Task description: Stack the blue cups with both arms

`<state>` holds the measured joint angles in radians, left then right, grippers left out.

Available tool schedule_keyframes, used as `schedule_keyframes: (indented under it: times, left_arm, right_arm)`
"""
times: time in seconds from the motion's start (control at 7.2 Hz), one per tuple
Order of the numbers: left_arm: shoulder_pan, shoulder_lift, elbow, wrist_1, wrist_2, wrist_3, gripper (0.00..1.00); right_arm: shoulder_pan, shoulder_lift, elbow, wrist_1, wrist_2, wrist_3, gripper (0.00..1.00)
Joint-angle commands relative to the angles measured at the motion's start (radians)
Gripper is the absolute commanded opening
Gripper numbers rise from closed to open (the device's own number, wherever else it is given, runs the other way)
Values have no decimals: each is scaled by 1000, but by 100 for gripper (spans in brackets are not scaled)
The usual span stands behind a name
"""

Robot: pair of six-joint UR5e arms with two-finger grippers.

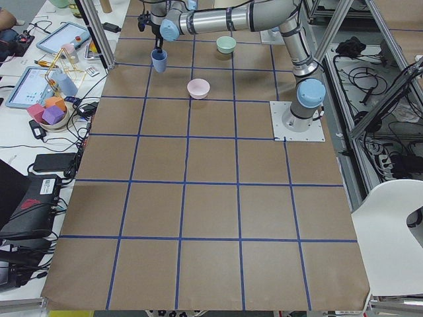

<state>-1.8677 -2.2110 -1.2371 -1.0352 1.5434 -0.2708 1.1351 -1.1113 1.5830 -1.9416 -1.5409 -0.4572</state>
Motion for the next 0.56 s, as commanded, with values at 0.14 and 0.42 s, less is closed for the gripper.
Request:
schedule_keyframes:
  times: [0.14,0.42]
  left_arm:
    - [-50,-74,42,83,6,13,0]
    - [-50,-94,48,60,70,25,0]
  right_arm:
    - [6,-44,-62,96,5,-11,0]
    - [9,-47,-104,167,10,-9,0]
